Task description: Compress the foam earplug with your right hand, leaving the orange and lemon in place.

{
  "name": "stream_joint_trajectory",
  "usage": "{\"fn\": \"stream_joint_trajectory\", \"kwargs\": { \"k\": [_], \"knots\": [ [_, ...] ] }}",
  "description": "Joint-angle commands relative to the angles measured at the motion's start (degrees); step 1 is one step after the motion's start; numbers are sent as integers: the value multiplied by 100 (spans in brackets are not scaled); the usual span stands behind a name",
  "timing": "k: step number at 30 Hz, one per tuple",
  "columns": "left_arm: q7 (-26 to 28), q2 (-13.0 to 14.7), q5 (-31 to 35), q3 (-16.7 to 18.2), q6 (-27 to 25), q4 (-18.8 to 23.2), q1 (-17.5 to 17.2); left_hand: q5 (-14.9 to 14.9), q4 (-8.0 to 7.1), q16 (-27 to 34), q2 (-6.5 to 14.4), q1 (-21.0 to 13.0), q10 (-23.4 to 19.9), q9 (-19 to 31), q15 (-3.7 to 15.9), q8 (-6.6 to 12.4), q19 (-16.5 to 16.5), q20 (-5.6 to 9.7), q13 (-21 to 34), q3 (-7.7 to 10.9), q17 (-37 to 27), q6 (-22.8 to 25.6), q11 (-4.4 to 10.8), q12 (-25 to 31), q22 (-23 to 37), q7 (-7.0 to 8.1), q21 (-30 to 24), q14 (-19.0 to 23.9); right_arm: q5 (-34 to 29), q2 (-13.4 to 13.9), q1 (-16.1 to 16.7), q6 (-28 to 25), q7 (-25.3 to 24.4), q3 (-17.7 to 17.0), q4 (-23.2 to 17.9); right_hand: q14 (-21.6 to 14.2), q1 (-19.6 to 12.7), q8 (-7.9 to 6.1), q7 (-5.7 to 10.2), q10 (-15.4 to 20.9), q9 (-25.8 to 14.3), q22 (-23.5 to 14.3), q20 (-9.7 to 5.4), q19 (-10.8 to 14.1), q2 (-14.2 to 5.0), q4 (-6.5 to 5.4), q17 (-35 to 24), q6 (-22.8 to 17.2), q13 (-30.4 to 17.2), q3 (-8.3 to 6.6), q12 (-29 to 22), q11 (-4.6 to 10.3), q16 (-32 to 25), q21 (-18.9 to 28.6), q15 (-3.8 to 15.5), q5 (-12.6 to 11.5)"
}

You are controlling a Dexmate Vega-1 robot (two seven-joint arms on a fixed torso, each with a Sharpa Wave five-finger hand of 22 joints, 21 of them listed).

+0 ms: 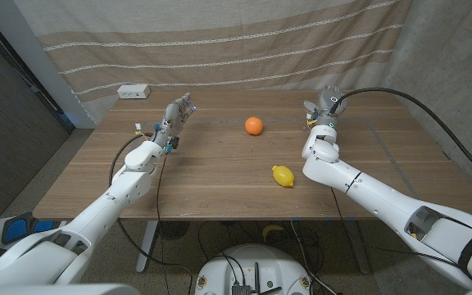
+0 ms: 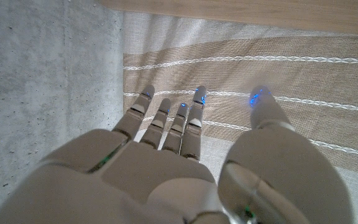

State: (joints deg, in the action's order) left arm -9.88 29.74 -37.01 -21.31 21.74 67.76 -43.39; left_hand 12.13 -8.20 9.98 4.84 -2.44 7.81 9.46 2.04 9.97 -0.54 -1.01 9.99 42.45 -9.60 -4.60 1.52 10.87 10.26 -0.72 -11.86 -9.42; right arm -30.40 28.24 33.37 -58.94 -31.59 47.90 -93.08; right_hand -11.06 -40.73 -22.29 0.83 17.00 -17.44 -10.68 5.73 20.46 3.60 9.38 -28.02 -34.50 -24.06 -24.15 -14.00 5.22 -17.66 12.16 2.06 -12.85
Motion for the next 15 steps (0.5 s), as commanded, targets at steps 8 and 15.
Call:
{"fn": "stream_joint_trajectory", "kwargs": {
  "k": [8, 15],
  "knots": [
    [-154, -28, -45, -1, 20, -171, 82, 58, -1, 26, 582, -21, 39, 34, -14, 25, 11, -46, 12, -3, -25, -61, 16, -3, 13, 4, 13, -83, 142, -195, -229, -54, -130, 261, 496, -95, -116, -162, 82, 120, -89, -8, -73, 152, 69, 16, -47, -149, -67, 36, -34, 69, -75, 73, 302, -7],
    [-237, -82, -70, -12, 50, -295, 157, 61, -5, 28, 578, -19, 35, 34, -3, 27, 9, -46, 12, 0, -25, -58, 21, 1, 13, 3, 13, -79, 215, -227, -296, -38, -85, 345, 616, -101, -192, -207, 95, 153, -125, -8, -85, 171, 49, 24, -68, -141, -92, 31, -41, 77, -95, 77, 307, -17]
  ]
}}
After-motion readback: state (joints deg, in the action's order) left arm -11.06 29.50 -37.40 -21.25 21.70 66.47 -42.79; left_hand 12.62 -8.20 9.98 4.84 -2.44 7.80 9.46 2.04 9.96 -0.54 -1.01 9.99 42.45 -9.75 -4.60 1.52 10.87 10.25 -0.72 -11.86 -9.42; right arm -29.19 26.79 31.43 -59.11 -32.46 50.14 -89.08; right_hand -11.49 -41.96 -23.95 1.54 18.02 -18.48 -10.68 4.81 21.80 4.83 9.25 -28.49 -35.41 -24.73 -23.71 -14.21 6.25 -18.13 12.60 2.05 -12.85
